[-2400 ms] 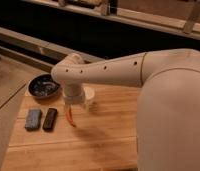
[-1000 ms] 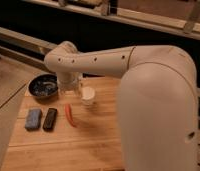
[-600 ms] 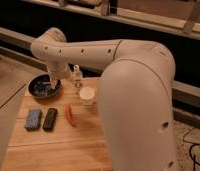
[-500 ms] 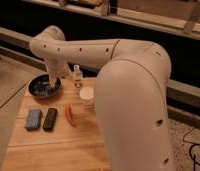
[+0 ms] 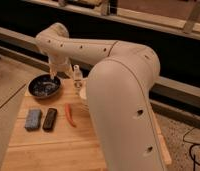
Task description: Drag the ceramic bowl in a circle
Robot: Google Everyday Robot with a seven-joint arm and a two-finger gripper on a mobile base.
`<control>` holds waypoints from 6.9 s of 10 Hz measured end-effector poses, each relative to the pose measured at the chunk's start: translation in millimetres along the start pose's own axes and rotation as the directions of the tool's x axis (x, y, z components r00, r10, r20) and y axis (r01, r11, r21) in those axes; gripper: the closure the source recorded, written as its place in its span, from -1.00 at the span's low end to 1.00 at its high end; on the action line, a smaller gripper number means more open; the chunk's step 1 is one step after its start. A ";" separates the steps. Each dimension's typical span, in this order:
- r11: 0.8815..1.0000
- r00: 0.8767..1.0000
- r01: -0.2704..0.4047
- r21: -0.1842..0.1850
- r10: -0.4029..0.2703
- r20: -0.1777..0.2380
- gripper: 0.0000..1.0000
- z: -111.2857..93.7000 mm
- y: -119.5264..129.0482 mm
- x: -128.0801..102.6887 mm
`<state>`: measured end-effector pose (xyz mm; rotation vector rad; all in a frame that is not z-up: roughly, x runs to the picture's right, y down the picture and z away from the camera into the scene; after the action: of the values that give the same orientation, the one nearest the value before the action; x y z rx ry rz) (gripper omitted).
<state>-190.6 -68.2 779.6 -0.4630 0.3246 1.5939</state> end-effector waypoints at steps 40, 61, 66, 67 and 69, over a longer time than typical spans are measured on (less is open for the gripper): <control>0.995 0.983 -0.099 0.000 0.098 -0.154 0.62 143.4 70.3 14.0; 0.946 0.925 -0.304 0.109 0.321 -0.204 1.00 116.6 -18.8 40.9; 0.977 0.975 -0.171 0.127 0.187 -0.124 1.00 119.9 31.6 -0.5; 0.986 0.985 -0.120 0.119 0.134 -0.113 1.00 119.9 53.8 -3.4; 0.994 0.992 -0.060 0.088 0.069 -0.106 1.00 115.0 86.6 -2.0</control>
<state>-288.0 -22.2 875.2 -0.4791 0.4918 1.6140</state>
